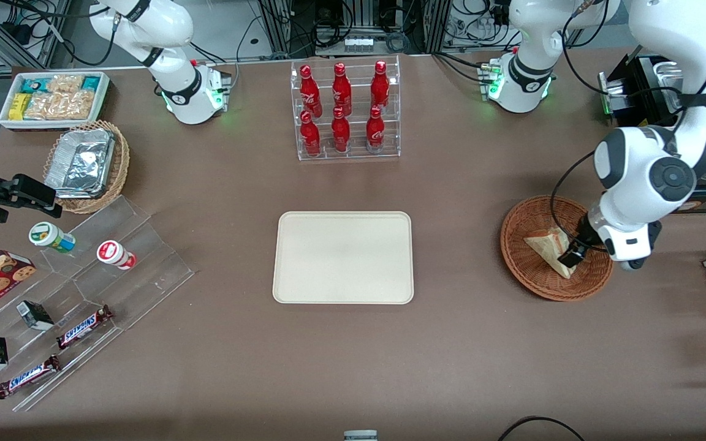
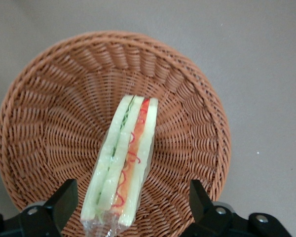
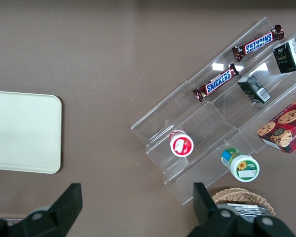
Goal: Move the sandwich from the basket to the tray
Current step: 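Lower the left gripper over the wrapped sandwich in the basket, then close the left gripper on the sandwich and lift it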
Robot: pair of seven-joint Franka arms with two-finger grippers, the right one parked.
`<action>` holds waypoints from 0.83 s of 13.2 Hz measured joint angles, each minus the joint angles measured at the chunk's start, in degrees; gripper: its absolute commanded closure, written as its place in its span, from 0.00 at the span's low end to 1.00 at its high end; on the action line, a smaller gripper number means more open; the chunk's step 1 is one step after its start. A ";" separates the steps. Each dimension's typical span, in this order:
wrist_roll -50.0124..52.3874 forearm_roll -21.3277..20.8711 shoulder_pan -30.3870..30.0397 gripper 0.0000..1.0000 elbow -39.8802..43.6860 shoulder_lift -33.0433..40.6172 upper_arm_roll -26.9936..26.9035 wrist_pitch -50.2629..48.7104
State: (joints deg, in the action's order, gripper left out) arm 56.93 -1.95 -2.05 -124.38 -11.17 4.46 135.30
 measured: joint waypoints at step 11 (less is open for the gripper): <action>2.90 -5.23 0.94 0.02 -3.67 -1.59 -0.06 1.52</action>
State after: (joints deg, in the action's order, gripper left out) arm 59.83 -7.19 -1.11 -128.05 -12.76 4.40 136.82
